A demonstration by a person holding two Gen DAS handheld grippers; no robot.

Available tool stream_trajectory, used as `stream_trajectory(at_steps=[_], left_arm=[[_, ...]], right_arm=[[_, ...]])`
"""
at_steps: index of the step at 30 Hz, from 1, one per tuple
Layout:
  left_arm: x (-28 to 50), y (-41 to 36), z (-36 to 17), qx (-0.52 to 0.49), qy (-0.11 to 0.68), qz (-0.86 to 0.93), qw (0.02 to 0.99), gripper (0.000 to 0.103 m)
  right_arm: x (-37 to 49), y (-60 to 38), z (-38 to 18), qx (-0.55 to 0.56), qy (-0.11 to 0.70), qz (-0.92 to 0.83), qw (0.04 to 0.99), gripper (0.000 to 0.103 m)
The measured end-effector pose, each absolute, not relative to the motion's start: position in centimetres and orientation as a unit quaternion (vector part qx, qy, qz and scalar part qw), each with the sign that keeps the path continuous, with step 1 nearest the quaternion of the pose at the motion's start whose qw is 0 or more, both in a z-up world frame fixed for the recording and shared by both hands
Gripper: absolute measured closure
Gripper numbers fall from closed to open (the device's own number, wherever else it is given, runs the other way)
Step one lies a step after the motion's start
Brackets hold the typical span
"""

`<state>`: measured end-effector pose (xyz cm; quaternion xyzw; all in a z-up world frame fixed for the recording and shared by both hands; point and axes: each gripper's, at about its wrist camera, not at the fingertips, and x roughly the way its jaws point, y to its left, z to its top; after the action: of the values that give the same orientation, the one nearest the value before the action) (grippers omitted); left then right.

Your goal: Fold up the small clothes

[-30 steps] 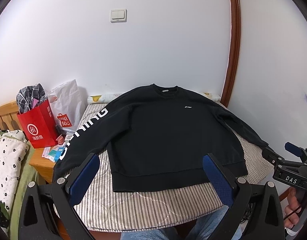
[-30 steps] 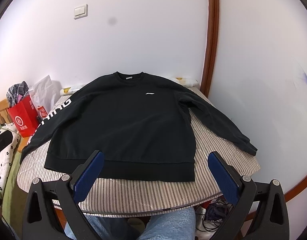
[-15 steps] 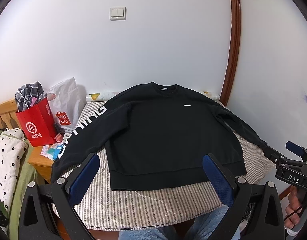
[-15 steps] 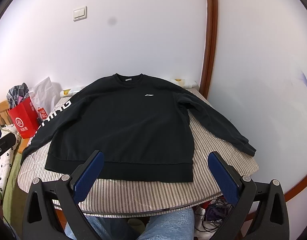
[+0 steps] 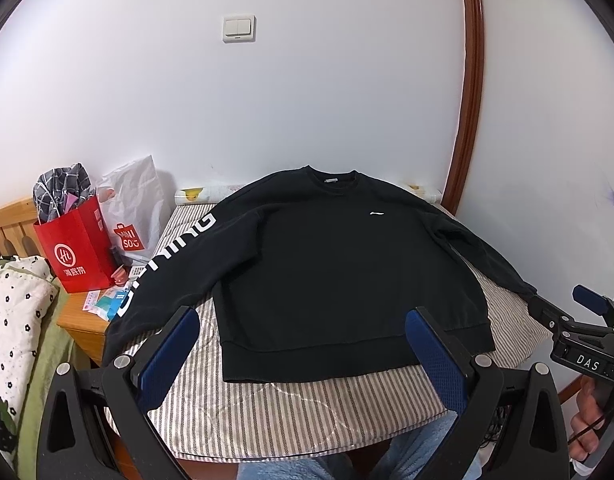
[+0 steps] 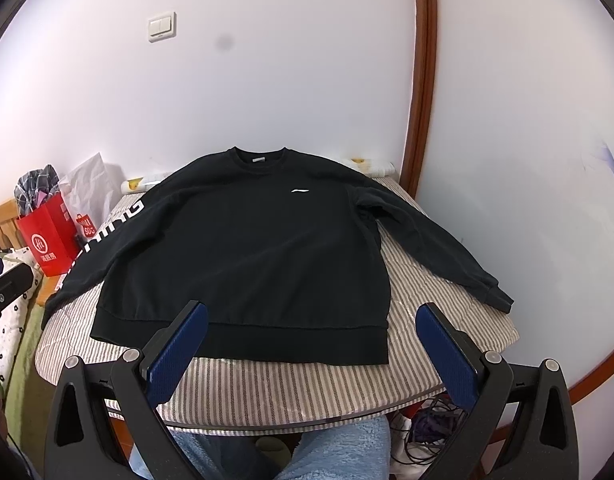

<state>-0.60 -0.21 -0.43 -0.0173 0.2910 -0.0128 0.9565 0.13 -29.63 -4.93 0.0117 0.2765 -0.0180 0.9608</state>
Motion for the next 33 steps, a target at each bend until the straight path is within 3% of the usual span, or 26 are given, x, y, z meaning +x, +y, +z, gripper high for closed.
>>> stream_trajectory(at_steps=[22, 33], left_arm=[[-0.1, 0.7, -1.0, -0.035, 0.291, -0.008, 0.956, 0.0], [2.5, 3.9, -5.3, -0.099, 0.325, -0.026, 0.94, 0.0]], right_arm=[[0.0, -29.3, -5.4, 0.01, 0.275, -0.017, 0.961, 0.001], [1.8, -28.9, -7.8, 0.009, 0.276, -0.029, 0.961, 0.001]])
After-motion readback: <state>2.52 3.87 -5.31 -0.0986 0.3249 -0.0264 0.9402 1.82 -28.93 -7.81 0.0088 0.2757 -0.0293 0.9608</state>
